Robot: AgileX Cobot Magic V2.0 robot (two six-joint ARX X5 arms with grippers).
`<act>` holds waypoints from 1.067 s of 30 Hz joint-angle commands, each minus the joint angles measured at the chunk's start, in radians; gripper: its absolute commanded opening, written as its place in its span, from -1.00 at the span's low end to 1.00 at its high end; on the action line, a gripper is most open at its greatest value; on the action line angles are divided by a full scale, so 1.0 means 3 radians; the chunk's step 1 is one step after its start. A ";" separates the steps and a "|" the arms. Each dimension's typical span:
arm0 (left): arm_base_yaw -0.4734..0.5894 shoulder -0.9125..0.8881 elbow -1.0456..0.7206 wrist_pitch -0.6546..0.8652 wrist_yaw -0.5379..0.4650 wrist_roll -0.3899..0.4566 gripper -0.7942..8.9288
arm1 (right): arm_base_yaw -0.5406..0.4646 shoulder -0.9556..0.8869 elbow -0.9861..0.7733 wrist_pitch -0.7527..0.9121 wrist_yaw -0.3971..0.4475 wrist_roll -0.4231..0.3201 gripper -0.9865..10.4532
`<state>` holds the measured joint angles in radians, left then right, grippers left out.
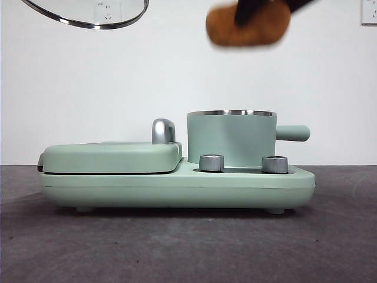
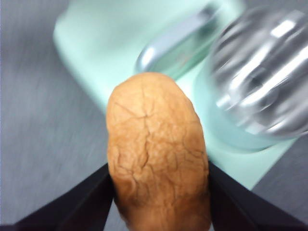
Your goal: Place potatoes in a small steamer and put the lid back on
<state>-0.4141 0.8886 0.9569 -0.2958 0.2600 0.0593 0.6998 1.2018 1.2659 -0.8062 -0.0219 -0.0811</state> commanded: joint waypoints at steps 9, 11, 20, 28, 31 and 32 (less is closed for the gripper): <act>-0.0008 -0.0003 0.0056 0.0178 0.0001 0.0000 -0.82 | -0.0773 0.1072 0.1503 -0.0610 -0.0156 -0.0022 -0.40; -0.0008 -0.0003 0.0056 0.0183 0.0001 0.0000 -0.82 | -0.0844 0.1288 0.1705 -0.0694 -0.0211 -0.0033 -0.40; -0.0008 -0.0003 0.0056 0.0183 0.0001 -0.0003 -0.82 | -0.0933 0.2047 0.2096 -0.0666 -0.0286 -0.0102 -0.40; -0.0008 -0.0003 0.0056 0.0183 0.0001 -0.0005 -0.82 | -0.0932 0.2469 0.2096 -0.0378 -0.0277 -0.0139 -0.40; -0.0008 -0.0003 0.0056 0.0184 0.0001 -0.0005 -0.82 | -0.0932 0.2542 0.2096 -0.0355 -0.0276 -0.0186 -0.40; -0.0008 -0.0003 0.0056 0.0184 0.0001 -0.0004 -0.82 | -0.0932 0.2557 0.2096 -0.0357 -0.0277 -0.0193 -0.40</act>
<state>-0.4141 0.8886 0.9569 -0.2790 0.2600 0.0593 0.4149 1.9472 1.8656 -0.9230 -0.1043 -0.1268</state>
